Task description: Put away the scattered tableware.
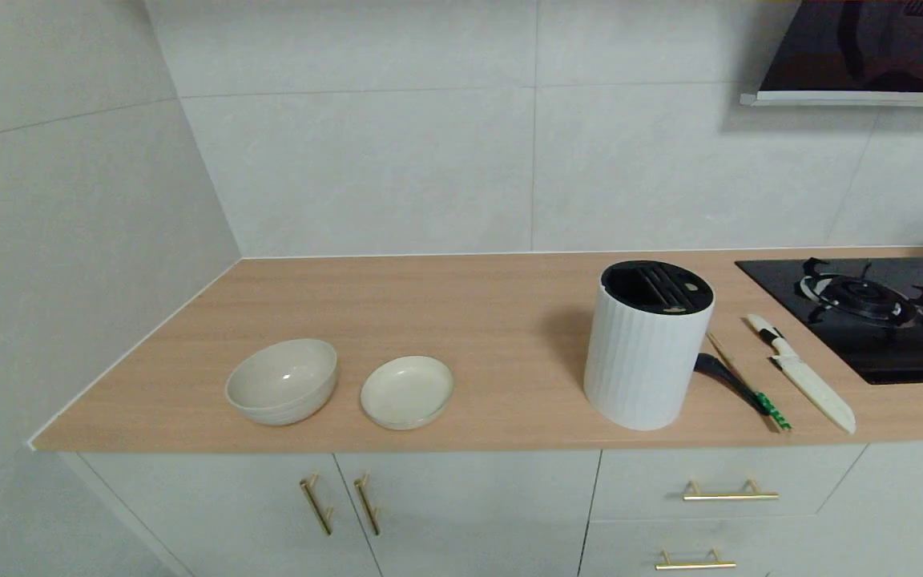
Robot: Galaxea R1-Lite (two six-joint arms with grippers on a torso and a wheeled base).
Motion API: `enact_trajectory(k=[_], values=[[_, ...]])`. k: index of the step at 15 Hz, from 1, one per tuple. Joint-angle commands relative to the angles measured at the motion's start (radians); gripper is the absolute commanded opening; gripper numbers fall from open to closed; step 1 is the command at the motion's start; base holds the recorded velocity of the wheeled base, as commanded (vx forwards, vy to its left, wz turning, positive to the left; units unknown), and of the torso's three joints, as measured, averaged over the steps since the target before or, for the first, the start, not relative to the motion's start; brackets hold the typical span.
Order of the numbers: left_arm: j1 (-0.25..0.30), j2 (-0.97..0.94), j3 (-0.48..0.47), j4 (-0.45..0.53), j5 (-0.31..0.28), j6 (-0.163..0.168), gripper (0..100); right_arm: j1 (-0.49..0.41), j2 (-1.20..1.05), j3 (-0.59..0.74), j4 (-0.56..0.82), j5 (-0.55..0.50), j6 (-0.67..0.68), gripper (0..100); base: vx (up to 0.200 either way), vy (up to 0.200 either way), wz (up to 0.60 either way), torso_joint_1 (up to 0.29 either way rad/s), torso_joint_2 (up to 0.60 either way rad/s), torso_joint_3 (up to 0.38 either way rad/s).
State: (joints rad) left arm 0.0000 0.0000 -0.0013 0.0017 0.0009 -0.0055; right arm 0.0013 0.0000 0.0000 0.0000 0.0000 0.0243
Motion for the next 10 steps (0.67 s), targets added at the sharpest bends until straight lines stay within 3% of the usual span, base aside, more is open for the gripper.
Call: enact_trajectory(k=[1, 10], values=[[-0.002, 0.0, 0.0, 0.0, 0.001, -0.001, 100, 0.0, 0.0, 0.0, 0.0, 0.0, 0.0, 100, 0.0, 0.2, 0.0, 0.002, 0.0, -0.002], [0.0, 0.0, 0.0, -0.002, 0.001, -0.001, 100, 0.0, 0.0, 0.0, 0.0, 0.0, 0.0, 100, 0.0, 0.2, 0.0, 0.0, 0.0, 0.001]])
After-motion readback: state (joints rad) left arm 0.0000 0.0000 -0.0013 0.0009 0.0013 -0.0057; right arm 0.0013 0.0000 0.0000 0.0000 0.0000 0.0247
